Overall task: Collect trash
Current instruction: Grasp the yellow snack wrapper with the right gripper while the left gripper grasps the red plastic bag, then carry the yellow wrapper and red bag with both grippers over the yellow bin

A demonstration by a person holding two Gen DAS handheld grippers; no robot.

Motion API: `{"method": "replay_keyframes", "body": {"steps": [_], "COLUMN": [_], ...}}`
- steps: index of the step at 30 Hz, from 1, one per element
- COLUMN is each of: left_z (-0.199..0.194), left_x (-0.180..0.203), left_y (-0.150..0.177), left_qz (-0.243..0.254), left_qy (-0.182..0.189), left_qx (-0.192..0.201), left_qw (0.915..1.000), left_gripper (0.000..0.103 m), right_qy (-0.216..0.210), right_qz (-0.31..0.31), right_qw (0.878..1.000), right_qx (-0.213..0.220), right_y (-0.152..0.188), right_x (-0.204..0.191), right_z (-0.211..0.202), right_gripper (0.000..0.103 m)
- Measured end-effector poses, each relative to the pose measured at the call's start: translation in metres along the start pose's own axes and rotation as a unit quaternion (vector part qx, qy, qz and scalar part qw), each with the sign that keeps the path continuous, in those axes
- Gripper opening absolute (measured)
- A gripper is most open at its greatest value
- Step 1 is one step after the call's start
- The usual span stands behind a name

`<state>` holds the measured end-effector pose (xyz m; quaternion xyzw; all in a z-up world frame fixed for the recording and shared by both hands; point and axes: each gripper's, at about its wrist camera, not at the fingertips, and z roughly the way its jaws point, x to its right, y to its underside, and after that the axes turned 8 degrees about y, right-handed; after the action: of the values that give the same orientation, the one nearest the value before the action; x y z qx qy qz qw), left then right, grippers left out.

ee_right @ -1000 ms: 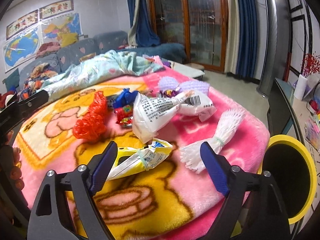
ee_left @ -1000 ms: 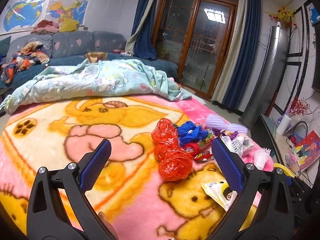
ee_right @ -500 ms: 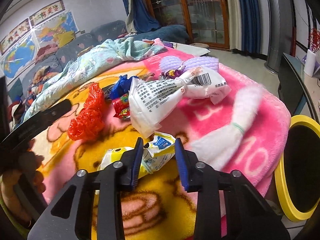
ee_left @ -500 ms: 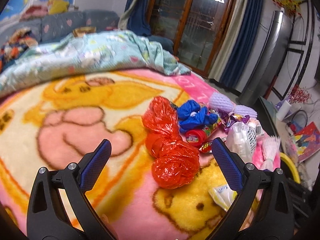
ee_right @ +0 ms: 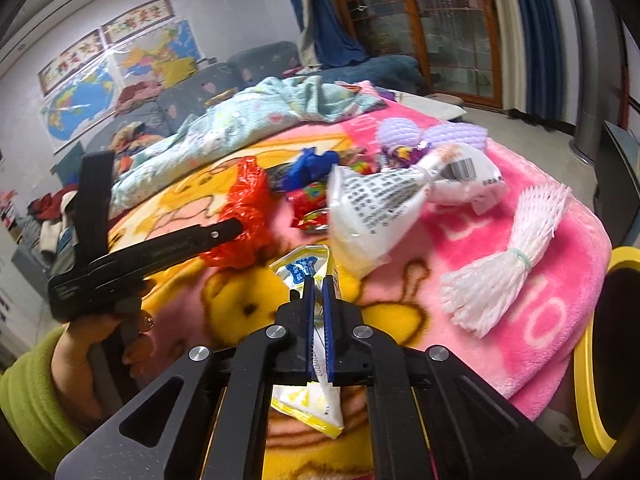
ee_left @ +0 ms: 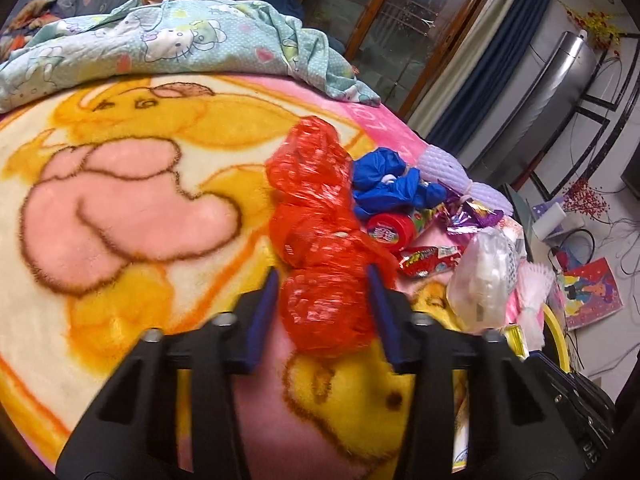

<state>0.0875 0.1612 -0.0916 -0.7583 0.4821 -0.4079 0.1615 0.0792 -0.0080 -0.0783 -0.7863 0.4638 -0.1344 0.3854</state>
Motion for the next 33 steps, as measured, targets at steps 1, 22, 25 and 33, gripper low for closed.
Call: {"method": "replay_keyframes", "body": {"steps": [1,22,25,33], "left_z": [-0.001,-0.070,-0.071,-0.065], "left_x": [0.001,0.055,0.069,0.106], "left_y": [0.000,-0.003,-0.002,0.006], "left_qz": [0.003,0.065,0.082,0.124], "left_qy": [0.001,0.050,0.062,0.090], "left_qx": [-0.001,0.067,0.068,0.054], "left_qw": [1.0000,0.9943,0.9923,0.9866], "left_gripper": [0.023,0.013,0.013,0.013], "right_qy": [-0.004,-0.014,0.002,0.046], "right_qz": [-0.004,-0.009,0.003,0.036], "right_qw": [1.000,0.998,0.998,0.993], "right_qx": [0.001,0.057,0.067,0.098], "right_y": [0.000,-0.017,-0.021,-0.033], "right_x": [-0.002,0.016,0.031,0.071], "right_z": [-0.002,-0.048,-0.057,-0.082], "right_gripper": [0.004,0.003,0.003,0.003]}}
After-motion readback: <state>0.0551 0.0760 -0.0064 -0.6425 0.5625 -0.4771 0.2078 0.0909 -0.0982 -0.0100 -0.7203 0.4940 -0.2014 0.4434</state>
